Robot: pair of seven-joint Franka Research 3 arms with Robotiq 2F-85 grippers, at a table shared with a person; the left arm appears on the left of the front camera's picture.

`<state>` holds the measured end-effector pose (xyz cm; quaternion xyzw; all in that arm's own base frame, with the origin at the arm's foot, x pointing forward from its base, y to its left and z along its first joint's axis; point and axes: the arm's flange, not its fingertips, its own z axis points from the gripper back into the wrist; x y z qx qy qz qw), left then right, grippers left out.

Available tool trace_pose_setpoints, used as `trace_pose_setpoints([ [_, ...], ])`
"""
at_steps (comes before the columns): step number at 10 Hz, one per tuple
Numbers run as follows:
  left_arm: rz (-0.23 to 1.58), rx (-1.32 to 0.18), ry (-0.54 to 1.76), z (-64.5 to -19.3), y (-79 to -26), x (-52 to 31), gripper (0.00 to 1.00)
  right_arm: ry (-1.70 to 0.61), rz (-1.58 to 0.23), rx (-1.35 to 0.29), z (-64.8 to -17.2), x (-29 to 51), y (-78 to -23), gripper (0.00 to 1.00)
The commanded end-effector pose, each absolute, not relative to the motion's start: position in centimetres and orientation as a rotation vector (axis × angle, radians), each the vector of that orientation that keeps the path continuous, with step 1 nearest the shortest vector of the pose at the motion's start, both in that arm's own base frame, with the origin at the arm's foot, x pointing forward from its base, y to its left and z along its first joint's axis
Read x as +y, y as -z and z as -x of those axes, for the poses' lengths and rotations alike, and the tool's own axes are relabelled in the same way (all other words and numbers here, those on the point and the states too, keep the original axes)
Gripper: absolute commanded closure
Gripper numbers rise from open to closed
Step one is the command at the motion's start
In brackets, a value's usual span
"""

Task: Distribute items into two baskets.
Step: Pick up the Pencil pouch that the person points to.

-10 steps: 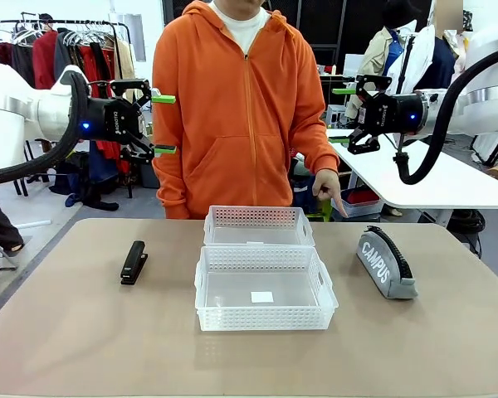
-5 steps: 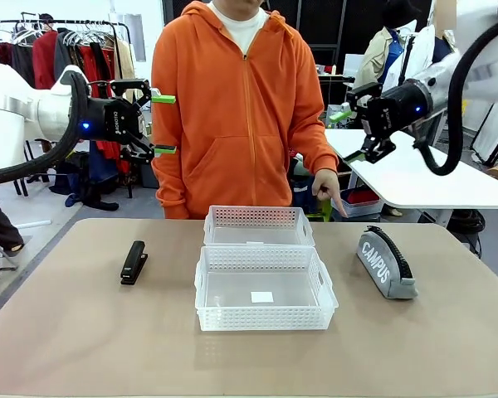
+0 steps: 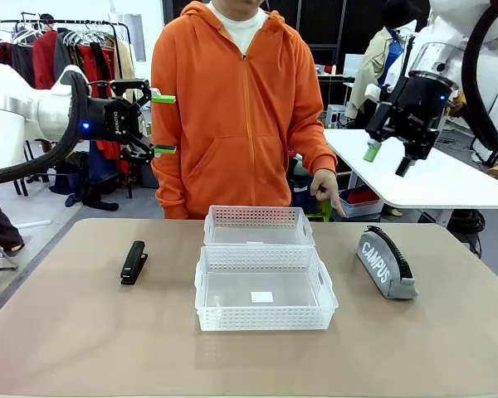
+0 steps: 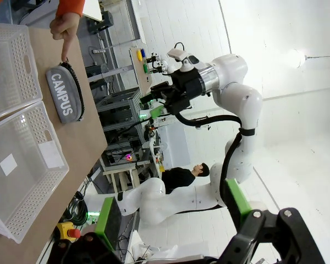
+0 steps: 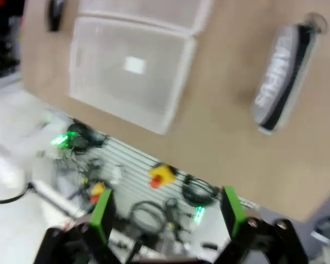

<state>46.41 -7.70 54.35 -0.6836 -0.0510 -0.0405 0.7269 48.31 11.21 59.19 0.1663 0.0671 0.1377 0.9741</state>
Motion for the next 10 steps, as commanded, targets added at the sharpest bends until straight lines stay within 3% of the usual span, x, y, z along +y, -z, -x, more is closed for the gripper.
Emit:
trace_pose_setpoints([
  [1,1.507,-0.115,0.091,-46.4,-54.5,-7.7,0.00,-0.251,-0.261,0.145,-47.9,11.0,-56.3,0.00],
  [5,1.507,-0.115,0.091,-46.4,-54.5,-7.7,0.00,-0.212,-0.234,0.010,-49.2,8.8,-51.3,0.00],
  [6,1.507,-0.115,0.091,-46.4,-54.5,-7.7,0.00,-0.230,-0.231,0.094,-49.3,9.2,-52.8,0.00],
  [8,1.507,-0.115,0.091,-46.4,-54.5,-7.7,0.00,-0.230,-0.231,0.094,-49.3,9.2,-52.8,0.00],
  [10,1.507,-0.115,0.091,-46.4,-54.5,-7.7,0.00,-0.214,-0.152,0.050,-50.3,9.3,-49.1,0.00],
])
